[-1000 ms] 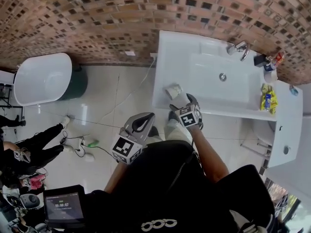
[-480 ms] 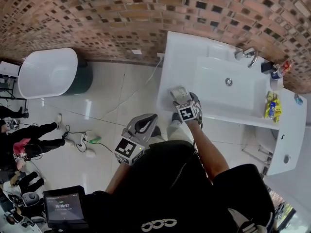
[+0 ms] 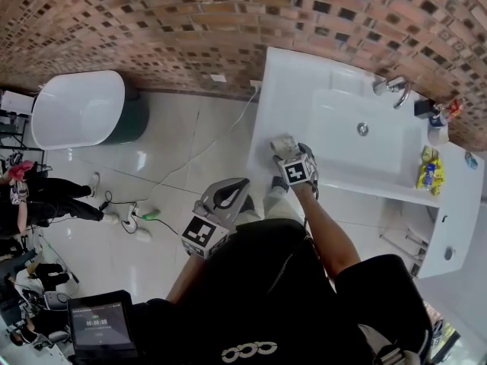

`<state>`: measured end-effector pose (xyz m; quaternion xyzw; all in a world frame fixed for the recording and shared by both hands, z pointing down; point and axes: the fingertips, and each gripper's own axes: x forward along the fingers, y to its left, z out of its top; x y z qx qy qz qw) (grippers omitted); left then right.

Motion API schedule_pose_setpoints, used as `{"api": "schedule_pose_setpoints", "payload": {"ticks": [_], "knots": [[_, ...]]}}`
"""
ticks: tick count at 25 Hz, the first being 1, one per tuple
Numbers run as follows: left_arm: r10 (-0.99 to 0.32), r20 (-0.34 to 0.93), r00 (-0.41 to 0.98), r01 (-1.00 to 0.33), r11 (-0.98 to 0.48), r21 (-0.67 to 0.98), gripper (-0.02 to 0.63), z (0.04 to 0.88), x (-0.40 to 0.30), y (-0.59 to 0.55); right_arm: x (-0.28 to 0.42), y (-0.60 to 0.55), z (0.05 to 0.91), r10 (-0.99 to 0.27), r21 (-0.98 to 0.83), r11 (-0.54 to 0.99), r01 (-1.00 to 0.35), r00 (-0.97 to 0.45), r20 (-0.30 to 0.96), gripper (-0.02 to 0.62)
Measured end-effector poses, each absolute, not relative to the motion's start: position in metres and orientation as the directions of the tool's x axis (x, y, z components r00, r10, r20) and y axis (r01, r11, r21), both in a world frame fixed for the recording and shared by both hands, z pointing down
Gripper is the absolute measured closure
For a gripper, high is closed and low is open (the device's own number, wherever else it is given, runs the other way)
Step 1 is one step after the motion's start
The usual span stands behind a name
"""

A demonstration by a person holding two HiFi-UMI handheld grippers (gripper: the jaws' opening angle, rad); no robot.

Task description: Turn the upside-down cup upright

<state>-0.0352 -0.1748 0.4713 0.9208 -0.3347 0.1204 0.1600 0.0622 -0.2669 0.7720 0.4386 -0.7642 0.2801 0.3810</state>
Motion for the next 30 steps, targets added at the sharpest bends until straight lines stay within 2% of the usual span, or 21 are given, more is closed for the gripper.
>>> {"api": "schedule_pose_setpoints", "payload": {"ticks": [5, 9, 14, 17, 24, 30], "knots": [[-0.58, 0.329, 0.745, -0.658, -0.718, 0.225, 0.591, 0.472, -0.035, -0.178, 0.064, -0.27, 0.758, -0.476, -0.212, 0.39, -0.896, -0.393, 0.787, 0.184], [-0.583, 0.318, 0.748, -0.656, -0.724, 0.215, 0.591, 0.471, -0.035, -0.181, 0.06, -0.274, 0.748, -0.482, -0.403, 0.283, -0.87, -0.493, 0.725, 0.184], [-0.588, 0.32, 0.743, -0.663, -0.715, 0.222, 0.591, 0.47, -0.033, -0.184, 0.05, -0.285, 0.739, -0.508, -0.719, 0.095, -0.688, -0.655, 0.56, 0.184], [-0.588, 0.329, 0.739, -0.665, -0.716, 0.214, 0.591, 0.471, -0.033, -0.186, 0.047, -0.289, 0.737, -0.526, -0.834, 0.0, -0.552, -0.709, 0.469, 0.184], [-0.6, 0.334, 0.727, -0.679, -0.7, 0.222, 0.591, 0.471, -0.033, -0.188, 0.047, -0.287, 0.747, -0.531, -0.931, -0.117, -0.345, -0.771, 0.353, 0.184], [-0.599, 0.34, 0.725, -0.679, -0.704, 0.208, 0.591, 0.472, -0.028, -0.188, 0.045, -0.288, 0.747, -0.531, -0.957, -0.149, -0.248, -0.797, 0.289, 0.184]]}}
